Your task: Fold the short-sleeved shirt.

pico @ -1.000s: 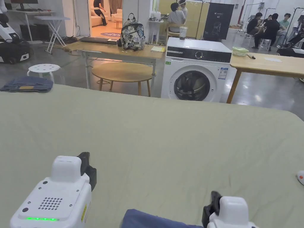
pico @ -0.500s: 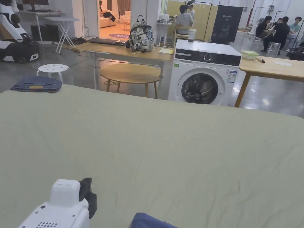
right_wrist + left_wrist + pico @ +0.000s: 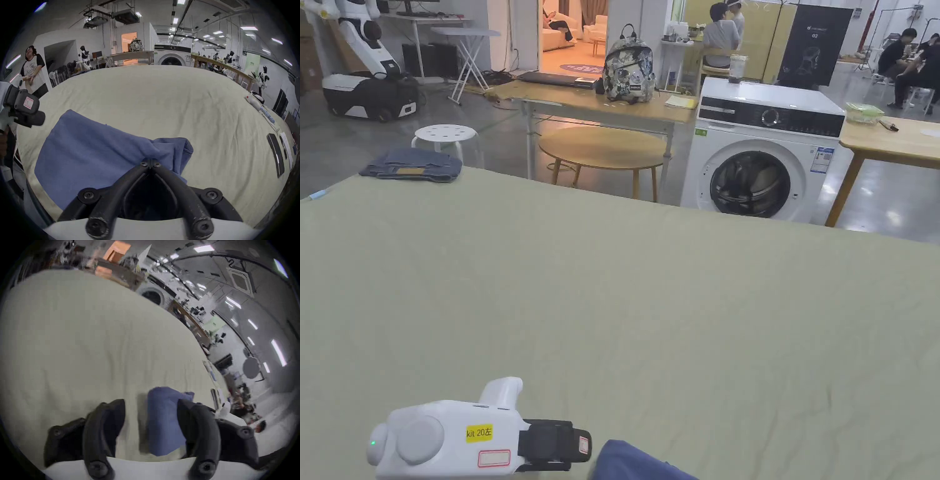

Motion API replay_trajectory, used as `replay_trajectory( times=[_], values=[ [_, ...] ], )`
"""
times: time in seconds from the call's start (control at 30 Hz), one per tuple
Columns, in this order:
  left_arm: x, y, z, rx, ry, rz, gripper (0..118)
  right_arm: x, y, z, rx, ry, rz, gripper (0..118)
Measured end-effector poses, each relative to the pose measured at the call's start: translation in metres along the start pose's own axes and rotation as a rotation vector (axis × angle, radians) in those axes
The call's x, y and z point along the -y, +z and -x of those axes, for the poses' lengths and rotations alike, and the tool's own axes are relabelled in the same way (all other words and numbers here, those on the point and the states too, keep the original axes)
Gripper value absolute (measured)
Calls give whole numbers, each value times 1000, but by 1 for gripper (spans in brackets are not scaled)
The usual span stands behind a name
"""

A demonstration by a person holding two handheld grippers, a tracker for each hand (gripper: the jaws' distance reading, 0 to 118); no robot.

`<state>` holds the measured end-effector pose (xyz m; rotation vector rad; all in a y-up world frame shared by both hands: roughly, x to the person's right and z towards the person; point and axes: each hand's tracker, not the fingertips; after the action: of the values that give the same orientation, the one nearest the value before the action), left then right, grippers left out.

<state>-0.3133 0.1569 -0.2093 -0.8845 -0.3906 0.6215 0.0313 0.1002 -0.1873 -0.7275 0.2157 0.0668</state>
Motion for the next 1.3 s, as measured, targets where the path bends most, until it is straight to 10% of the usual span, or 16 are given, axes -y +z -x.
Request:
replay_trajectory(
  times=[0.37,0.47,0.7,1.3],
  values=[
    [27,-72,32,275,218,304,73,5,-6,-5,-11,-2,-6,0],
    [37,-79,31,379,281,209,52,6,-5,-4,-9,-2,-11,0],
    [47,-74,13,309,242,203,20,9,-13,-12,-18,-17,-11,0],
    [14,-28,25,283,236,167,16,-28,21,-5,-3,41,-130,0]
  ],
)
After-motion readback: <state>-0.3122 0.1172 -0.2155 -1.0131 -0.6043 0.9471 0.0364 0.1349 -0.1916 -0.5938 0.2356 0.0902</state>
